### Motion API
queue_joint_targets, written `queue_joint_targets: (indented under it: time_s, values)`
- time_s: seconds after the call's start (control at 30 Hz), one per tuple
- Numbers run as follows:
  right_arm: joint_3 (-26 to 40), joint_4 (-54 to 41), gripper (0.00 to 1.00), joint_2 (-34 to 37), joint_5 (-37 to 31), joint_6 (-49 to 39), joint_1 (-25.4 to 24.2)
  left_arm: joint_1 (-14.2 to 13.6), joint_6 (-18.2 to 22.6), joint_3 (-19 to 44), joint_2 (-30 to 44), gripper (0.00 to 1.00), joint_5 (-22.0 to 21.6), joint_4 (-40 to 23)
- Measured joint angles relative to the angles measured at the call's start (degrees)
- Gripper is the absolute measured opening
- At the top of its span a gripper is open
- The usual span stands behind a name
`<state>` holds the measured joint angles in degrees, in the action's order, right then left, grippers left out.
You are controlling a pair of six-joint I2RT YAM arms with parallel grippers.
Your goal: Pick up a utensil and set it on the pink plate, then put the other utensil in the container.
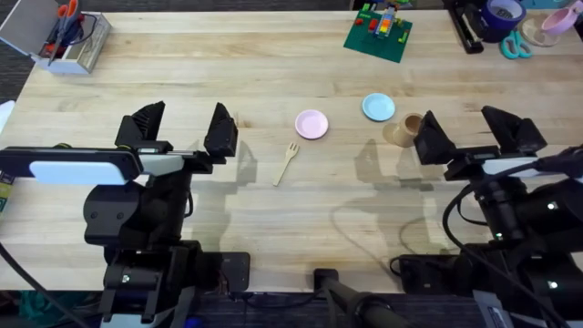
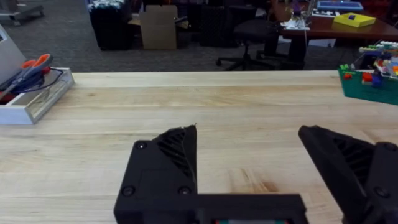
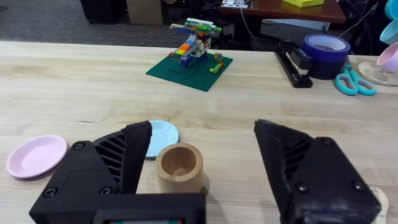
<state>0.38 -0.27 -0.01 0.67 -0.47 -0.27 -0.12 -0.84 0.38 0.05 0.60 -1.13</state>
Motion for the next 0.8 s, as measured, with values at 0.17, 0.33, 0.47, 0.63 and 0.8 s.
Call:
queue_joint_targets:
  time_s: [0.17, 0.33, 0.47, 0.63, 0.8]
  values:
    - [0.0, -0.3, 0.996, 0.0, 0.0, 0.0, 0.0, 0.0, 0.0, 0.0, 0.0, 0.993, 0.0, 0.0]
    - [0.0, -0.3, 0.996, 0.0, 0.0, 0.0, 0.0, 0.0, 0.0, 0.0, 0.0, 0.993, -0.2, 0.0]
    - [0.0, -0.3, 0.996, 0.0, -0.4, -1.0, 0.0, 0.0, 0.0, 0.0, 0.0, 0.993, -1.3, 0.0]
    - [0.2, -0.9, 0.996, 0.0, -0.7, -1.4, 0.0, 0.0, -2.0, 0.0, 0.0, 0.994, -2.3, 2.1]
    - [4.9, -10.4, 0.996, 4.2, -2.1, -1.3, 0.0, 0.0, -9.0, 0.9, 0.6, 0.993, -3.5, -0.5]
